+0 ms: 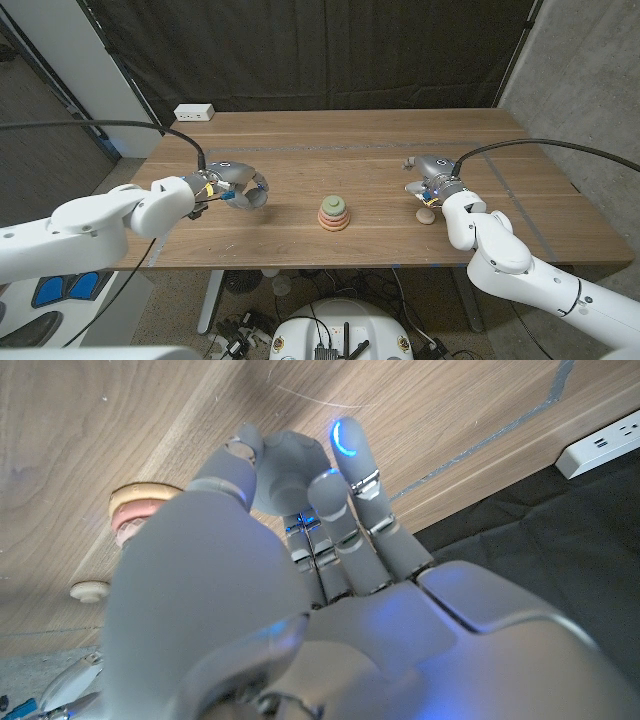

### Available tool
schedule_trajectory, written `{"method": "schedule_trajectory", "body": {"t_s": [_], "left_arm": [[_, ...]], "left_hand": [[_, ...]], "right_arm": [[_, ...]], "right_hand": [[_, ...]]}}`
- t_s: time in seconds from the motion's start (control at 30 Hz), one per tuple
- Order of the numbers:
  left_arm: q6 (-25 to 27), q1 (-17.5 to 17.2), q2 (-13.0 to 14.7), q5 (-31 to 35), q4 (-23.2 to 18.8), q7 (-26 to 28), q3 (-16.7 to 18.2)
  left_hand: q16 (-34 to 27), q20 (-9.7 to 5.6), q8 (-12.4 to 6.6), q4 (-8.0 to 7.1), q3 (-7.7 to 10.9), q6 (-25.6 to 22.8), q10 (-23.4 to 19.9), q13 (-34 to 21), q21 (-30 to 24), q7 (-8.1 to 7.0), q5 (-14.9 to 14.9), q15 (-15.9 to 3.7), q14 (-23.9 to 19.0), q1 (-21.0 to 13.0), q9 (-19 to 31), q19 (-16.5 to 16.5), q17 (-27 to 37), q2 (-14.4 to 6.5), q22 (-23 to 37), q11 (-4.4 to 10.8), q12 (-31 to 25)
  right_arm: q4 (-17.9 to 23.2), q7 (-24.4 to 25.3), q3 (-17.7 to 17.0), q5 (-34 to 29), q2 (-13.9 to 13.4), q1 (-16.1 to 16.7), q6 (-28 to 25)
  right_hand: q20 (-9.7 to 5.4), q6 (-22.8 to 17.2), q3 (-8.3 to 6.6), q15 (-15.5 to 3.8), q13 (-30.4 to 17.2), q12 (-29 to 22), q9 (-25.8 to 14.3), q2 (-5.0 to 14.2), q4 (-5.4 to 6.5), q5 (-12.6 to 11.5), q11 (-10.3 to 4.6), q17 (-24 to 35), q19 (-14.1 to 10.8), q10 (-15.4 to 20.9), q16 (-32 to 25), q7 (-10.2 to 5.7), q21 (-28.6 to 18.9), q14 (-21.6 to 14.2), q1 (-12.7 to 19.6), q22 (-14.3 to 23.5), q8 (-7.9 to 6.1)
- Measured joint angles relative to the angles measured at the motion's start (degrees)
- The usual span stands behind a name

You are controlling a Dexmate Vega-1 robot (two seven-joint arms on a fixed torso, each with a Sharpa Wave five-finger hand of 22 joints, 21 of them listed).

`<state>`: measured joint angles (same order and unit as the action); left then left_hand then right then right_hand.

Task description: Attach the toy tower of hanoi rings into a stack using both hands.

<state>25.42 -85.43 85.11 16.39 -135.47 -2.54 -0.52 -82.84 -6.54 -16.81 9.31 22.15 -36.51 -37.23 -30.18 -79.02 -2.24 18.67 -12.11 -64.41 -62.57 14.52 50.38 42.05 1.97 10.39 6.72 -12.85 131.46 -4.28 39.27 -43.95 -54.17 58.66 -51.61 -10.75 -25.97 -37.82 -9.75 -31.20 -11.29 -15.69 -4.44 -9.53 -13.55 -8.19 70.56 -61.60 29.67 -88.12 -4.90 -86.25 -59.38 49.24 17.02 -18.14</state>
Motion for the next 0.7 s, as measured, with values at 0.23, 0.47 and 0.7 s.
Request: {"method": "schedule_trajectory", "body": {"t_s": [0.23,0.47,0.7], "left_arm": [[-2.8,-0.3,-2.8,2.1,0.5,-2.2,1.8],[-6.5,1.3,-5.5,4.5,1.2,-4.4,1.9],[-9.5,3.5,-7.7,6.1,2.0,-5.6,0.8]], "left_hand": [[0.2,0.00,0.04,0.00,0.00,-0.2,0.0,0.0,0.0,-0.23,0.0,0.02,0.0,0.0,0.2,0.0,0.0,0.0,0.0,0.00,0.2],[0.3,0.00,0.21,0.00,0.00,-0.5,-0.7,0.0,0.0,-0.18,-0.1,0.02,0.0,0.3,0.3,0.0,0.1,0.3,0.0,-0.02,0.5],[0.4,0.00,0.21,0.00,0.00,-0.6,-1.0,0.0,0.0,-0.19,-0.1,0.03,0.0,0.4,0.3,0.0,0.2,0.5,0.0,0.06,0.7]], "right_arm": [[0.1,-0.2,0.4,-0.3,0.1,-0.2,-0.6],[0.2,-0.4,0.8,-0.6,0.3,-0.4,-1.3],[0.3,-0.6,1.1,-0.8,0.5,-0.6,-1.8]], "right_hand": [[0.00,-0.2,0.00,0.00,0.0,0.0,0.0,0.00,0.00,0.0,0.00,0.0,0.0,0.0,0.0,0.21,0.0,0.0,0.0,0.0,0.00],[0.00,-0.2,0.00,0.00,0.0,0.0,0.0,0.00,0.00,0.0,-0.31,0.0,0.0,0.3,0.0,0.21,-0.3,0.0,0.0,0.0,0.00],[-0.11,-0.5,-0.27,0.00,0.0,0.0,0.0,0.00,0.27,0.0,0.00,0.0,0.1,0.6,0.0,-0.08,-0.3,0.0,0.0,-0.2,0.00]]}}
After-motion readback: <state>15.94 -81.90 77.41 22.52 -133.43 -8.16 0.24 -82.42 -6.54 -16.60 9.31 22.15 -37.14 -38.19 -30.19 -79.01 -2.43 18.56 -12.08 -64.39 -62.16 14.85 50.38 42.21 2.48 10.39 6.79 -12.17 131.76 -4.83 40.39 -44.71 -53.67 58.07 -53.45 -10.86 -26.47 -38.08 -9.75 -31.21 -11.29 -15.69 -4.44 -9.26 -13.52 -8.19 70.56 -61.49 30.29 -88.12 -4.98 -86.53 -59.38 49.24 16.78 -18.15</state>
